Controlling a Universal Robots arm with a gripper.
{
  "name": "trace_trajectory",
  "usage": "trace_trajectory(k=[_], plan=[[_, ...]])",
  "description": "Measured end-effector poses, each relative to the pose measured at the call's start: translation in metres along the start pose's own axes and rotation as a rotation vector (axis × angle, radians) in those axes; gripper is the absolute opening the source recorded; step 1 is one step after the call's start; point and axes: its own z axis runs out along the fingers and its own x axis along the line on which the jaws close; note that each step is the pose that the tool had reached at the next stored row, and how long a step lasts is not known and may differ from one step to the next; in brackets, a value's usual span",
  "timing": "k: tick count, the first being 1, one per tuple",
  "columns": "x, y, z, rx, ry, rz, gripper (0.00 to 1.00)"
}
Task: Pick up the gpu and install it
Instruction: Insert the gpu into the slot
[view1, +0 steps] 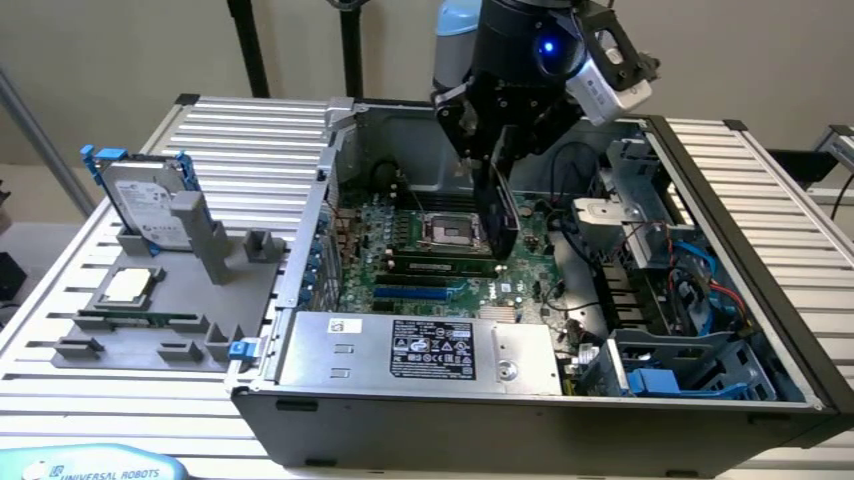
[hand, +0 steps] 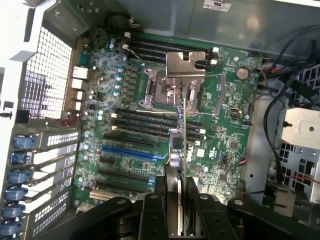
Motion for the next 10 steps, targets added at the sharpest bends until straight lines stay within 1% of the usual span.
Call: trace_trajectory(k=[10], plan=[[-0.0001,-0.0004,0.0071,0.0035,0.0093,-0.181,0.27]])
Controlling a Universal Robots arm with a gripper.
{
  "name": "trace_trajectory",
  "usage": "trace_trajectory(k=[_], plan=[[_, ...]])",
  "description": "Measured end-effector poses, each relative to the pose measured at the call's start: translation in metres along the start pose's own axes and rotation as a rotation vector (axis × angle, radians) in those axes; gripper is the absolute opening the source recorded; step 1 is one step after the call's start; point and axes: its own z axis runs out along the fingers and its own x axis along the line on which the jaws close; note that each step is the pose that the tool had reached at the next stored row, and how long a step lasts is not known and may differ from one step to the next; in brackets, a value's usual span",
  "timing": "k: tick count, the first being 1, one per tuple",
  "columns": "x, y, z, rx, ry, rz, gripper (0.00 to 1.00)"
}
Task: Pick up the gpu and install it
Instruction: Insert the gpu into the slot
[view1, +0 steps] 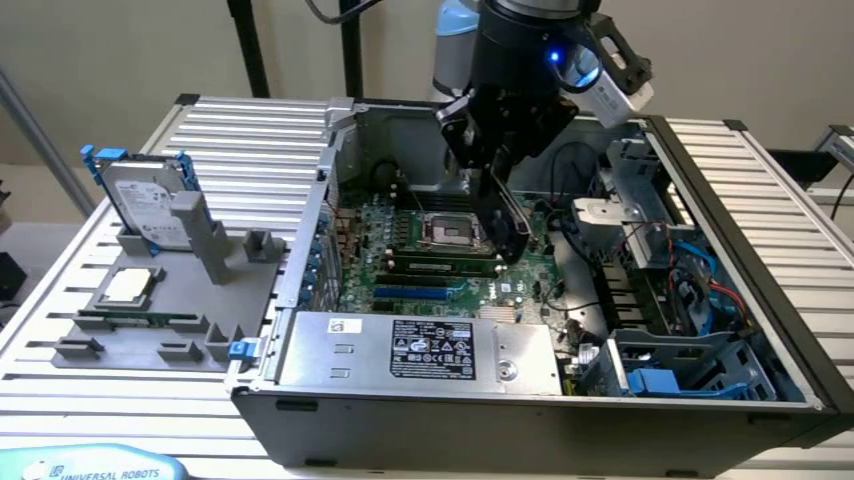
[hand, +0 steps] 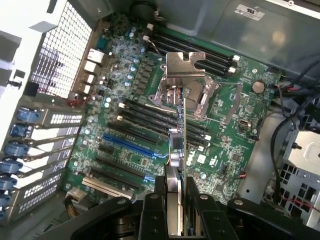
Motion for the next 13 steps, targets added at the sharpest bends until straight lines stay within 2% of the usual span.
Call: trace_trajectory(k=[13], plan=[[-0.0002,-0.0005,0.0095,0.0045,0.0120,-0.236,0.27]])
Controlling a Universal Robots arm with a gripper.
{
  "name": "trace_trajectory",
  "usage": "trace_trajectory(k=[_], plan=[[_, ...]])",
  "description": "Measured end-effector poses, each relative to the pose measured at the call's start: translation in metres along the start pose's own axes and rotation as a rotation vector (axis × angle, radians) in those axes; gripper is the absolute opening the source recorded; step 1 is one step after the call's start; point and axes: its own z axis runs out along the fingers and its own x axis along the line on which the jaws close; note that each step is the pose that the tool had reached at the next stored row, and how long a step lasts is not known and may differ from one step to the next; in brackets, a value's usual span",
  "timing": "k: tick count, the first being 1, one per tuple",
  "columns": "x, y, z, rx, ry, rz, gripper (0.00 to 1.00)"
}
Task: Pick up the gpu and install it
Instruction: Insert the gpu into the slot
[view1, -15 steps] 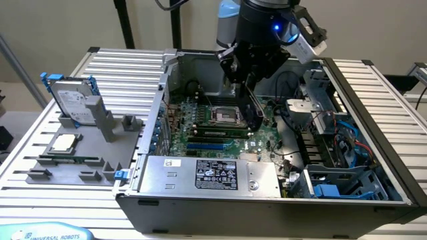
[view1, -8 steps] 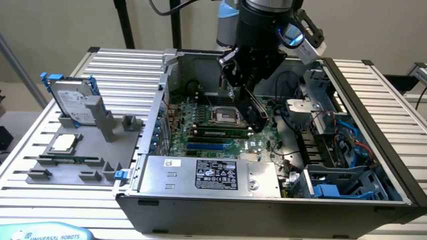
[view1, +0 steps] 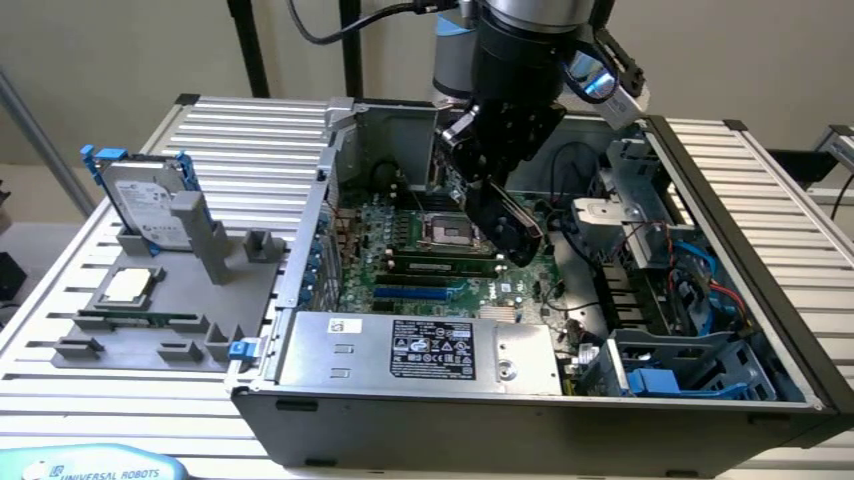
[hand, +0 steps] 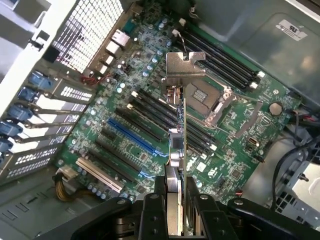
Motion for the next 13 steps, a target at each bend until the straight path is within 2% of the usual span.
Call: trace_trajectory(k=[13], plan=[[-0.0002,-0.0005,0.0094,0.0045,0.0121,-0.236,0.27]])
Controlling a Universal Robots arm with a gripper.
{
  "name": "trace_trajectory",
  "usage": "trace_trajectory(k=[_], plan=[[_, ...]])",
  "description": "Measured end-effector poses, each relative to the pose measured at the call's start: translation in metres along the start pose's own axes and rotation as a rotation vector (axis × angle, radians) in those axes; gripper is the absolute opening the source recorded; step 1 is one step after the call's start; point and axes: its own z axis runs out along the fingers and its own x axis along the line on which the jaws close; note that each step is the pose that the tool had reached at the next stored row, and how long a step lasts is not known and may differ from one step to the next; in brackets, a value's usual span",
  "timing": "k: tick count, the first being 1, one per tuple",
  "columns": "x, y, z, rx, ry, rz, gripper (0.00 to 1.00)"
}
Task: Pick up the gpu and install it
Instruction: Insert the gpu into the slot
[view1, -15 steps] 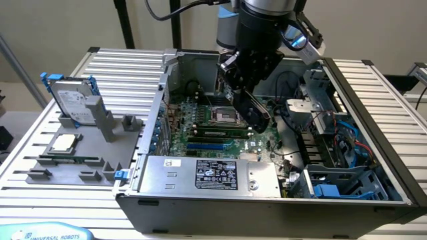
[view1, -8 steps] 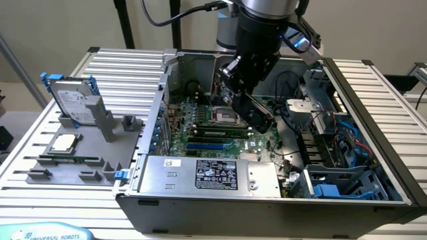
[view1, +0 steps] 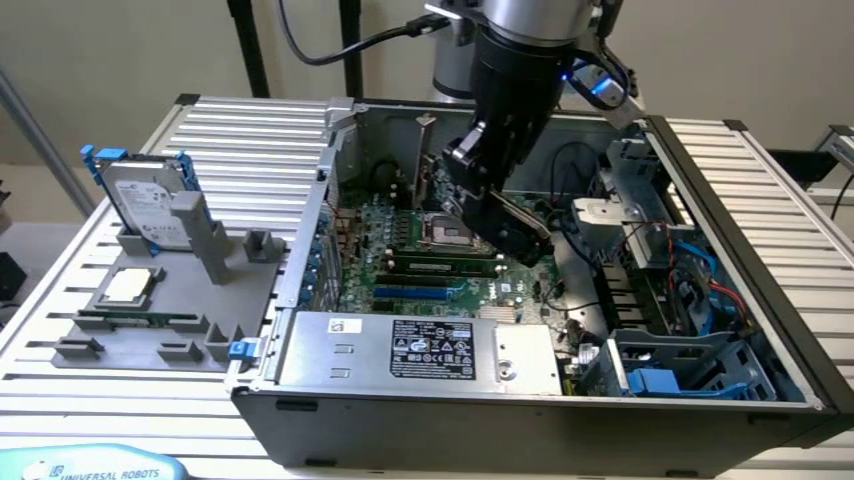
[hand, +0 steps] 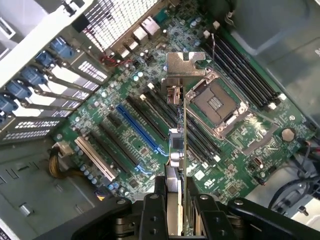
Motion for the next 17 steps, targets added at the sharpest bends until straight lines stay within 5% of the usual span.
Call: trace_trajectory(k=[17], plan=[[0.000,-0.0007,0.0131,0.0059,0.0158,-0.309,0.27]])
